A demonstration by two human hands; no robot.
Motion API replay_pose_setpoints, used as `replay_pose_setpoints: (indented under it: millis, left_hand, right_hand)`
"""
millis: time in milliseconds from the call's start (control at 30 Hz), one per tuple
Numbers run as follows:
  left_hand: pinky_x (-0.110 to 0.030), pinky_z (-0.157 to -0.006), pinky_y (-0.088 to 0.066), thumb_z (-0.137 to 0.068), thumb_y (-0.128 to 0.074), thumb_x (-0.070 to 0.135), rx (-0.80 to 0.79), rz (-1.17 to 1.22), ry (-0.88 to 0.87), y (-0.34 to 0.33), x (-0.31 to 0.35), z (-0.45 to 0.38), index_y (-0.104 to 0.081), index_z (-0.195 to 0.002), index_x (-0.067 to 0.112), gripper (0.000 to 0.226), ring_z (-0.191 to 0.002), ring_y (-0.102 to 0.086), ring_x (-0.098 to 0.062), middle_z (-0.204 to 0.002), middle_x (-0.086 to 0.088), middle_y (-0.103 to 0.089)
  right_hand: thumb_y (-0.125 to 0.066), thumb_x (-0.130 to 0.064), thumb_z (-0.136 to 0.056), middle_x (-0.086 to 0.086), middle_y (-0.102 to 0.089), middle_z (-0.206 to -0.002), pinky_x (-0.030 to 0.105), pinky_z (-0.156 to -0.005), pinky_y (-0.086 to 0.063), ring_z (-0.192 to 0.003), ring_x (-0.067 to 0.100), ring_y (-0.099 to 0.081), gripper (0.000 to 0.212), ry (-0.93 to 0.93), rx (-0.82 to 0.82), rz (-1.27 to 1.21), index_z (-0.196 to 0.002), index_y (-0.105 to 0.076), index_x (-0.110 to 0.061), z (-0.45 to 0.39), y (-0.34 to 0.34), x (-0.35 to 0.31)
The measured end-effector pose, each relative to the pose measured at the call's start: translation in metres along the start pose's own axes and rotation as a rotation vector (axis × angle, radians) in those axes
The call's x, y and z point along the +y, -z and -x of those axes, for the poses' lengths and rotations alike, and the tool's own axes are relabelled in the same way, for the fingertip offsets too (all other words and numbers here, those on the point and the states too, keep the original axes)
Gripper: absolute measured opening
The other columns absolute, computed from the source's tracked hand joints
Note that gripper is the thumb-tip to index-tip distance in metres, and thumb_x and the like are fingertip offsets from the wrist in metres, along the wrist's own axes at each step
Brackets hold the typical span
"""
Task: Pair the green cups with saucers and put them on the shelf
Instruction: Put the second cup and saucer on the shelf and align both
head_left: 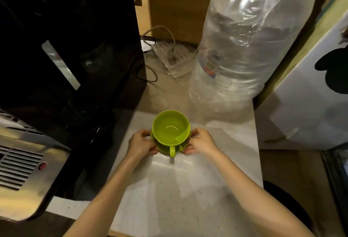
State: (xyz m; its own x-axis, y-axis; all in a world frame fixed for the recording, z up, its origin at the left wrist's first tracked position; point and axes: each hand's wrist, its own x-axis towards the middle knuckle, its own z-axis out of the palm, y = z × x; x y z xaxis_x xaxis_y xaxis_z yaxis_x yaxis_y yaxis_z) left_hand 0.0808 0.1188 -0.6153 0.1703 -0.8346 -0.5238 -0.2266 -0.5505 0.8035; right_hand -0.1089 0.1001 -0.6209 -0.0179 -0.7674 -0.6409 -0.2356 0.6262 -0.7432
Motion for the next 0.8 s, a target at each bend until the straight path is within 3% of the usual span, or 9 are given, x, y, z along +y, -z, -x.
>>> replay_pose_setpoints:
  millis: [200,400,500,600,700,800]
  left_hand:
    - [-0.027,-0.054,-0.059,-0.078,-0.062,-0.002,-0.055,0.021,-0.002,0.003,-0.001,0.002,-0.051,-0.104,0.009,0.030,-0.063,-0.069,-0.025,-0.087,-0.019,-0.066]
    - [-0.022,-0.050,-0.057,-0.075,-0.066,-0.003,-0.094,0.147,-0.015,0.003,0.018,0.014,-0.054,-0.108,0.005,0.035,-0.057,-0.067,-0.018,-0.079,-0.013,-0.064]
    - [-0.019,-0.043,-0.054,-0.077,-0.063,-0.007,-0.122,0.240,-0.083,0.004,0.043,0.033,-0.052,-0.105,0.004,0.032,-0.039,-0.063,-0.010,-0.062,-0.010,-0.065]
    - [-0.018,-0.044,-0.054,-0.077,-0.063,-0.004,-0.137,0.282,-0.190,0.009,0.068,0.053,-0.052,-0.111,-0.003,0.036,-0.041,-0.064,-0.010,-0.061,-0.011,-0.066]
    - [-0.017,-0.045,-0.053,-0.079,-0.063,0.002,-0.136,0.332,-0.268,0.014,0.094,0.071,-0.053,-0.116,-0.001,0.039,-0.044,-0.065,-0.008,-0.055,-0.007,-0.068]
    - [-0.017,-0.043,-0.052,-0.083,-0.057,0.007,-0.200,0.412,-0.353,0.016,0.122,0.094,-0.055,-0.113,0.010,0.030,-0.042,-0.063,-0.008,-0.048,-0.003,-0.068]
  right_hand:
    - [-0.048,0.011,-0.085,0.019,-0.063,-0.068,0.041,-0.060,-0.060,-0.053,0.029,-0.065,0.023,-0.002,0.005,-0.006,-0.083,-0.044,-0.011,0.003,0.002,0.000]
    - [-0.049,0.011,-0.085,0.019,-0.060,-0.064,0.026,-0.042,-0.055,-0.035,0.015,-0.063,0.022,0.084,-0.020,-0.082,-0.099,-0.041,-0.003,0.028,0.018,-0.017]
    - [-0.051,0.014,-0.083,0.019,-0.058,-0.064,0.024,-0.039,-0.054,-0.033,0.014,-0.061,0.025,0.189,-0.012,-0.173,-0.101,-0.041,-0.001,0.052,0.030,-0.033]
    - [-0.052,0.012,-0.085,0.018,-0.059,-0.065,0.024,-0.039,-0.054,-0.034,0.014,-0.062,0.022,0.296,-0.014,-0.245,-0.101,-0.043,0.001,0.079,0.042,-0.053]
    - [-0.049,0.011,-0.087,0.013,-0.063,-0.052,0.023,-0.038,-0.054,-0.035,0.015,-0.063,0.011,0.370,-0.046,-0.346,-0.093,-0.046,0.002,0.104,0.055,-0.076]
    - [-0.048,0.010,-0.087,0.007,-0.066,-0.045,0.023,-0.040,-0.054,-0.038,0.016,-0.065,0.013,0.432,-0.045,-0.398,-0.081,-0.049,-0.001,0.129,0.064,-0.098]
